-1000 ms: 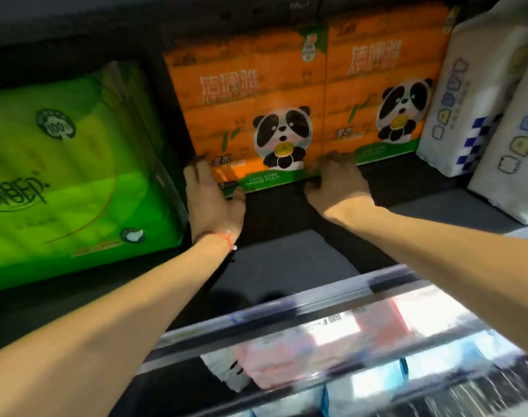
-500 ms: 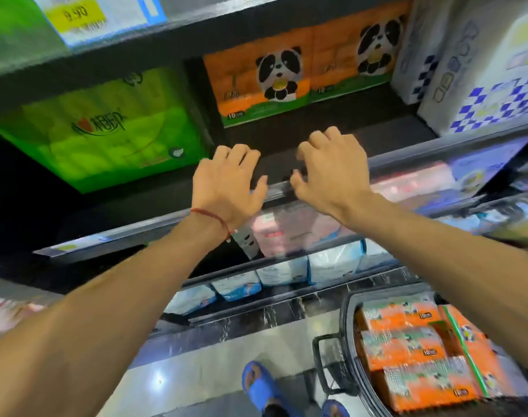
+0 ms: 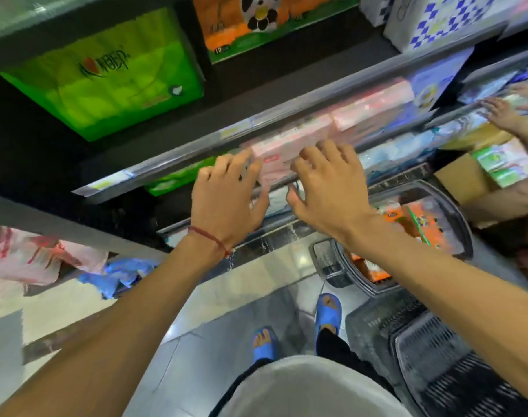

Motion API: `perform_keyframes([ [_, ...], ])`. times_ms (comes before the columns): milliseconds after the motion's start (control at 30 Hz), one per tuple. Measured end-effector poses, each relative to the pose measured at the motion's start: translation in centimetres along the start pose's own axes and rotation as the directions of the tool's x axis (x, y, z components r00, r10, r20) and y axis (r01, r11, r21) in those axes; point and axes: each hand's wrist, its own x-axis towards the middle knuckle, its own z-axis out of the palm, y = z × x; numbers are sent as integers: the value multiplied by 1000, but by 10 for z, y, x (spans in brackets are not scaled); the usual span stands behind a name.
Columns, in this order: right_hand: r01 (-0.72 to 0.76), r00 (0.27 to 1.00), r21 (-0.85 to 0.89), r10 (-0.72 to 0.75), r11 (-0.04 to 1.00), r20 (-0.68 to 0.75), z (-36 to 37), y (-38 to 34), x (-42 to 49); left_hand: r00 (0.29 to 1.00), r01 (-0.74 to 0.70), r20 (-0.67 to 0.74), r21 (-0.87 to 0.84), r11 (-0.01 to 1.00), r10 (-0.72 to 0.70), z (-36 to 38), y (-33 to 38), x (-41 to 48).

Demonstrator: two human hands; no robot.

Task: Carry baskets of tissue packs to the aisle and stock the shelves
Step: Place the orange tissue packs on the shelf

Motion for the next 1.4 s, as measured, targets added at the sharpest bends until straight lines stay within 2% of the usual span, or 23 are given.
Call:
perform_keyframes([
  [133, -119, 991, 6, 119, 993, -55, -13, -26, -42, 993, -121, 0, -49, 992, 121, -5, 8, -31],
  [267, -225, 972, -5, 224, 974, -74, -23, -35, -83, 967, -244, -126, -202, 949, 222, -10, 21, -44],
  [433, -397, 911, -24, 391, 918, -131, -29, -22, -126, 935, -354, -70, -148, 923, 347, -5, 38, -44],
  [567, -508, 860, -58, 503, 859, -83, -18, 0, -157, 898, -441, -84, -190, 877, 433, 6, 63, -24],
  [667, -562, 827, -95, 561, 822, -35, -6, 20, -174, 844, -536, -115, -226, 813, 525, 19, 87, -1],
  [867, -669, 738, -94, 674, 737, 26, 17, 73, -193, 751, -624, 155, -154, 766, 642, 48, 136, 54],
  [1000, -727, 673, -117, 736, 677, 76, 28, 115, -200, 690, -669, 179, -211, 713, 701, 69, 168, 86],
  [1133, -777, 615, -123, 786, 618, 66, 37, 151, -199, 634, -705, 196, -253, 663, 749, 90, 203, 123],
  [1300, -838, 527, -127, 847, 531, 67, 56, 186, -182, 599, -728, 167, -294, 619, 783, 124, 236, 185],
  [1400, -867, 467, -166, 882, 470, 60, 77, 205, -171, 519, -774, 199, -303, 556, 831, 156, 255, 224],
])
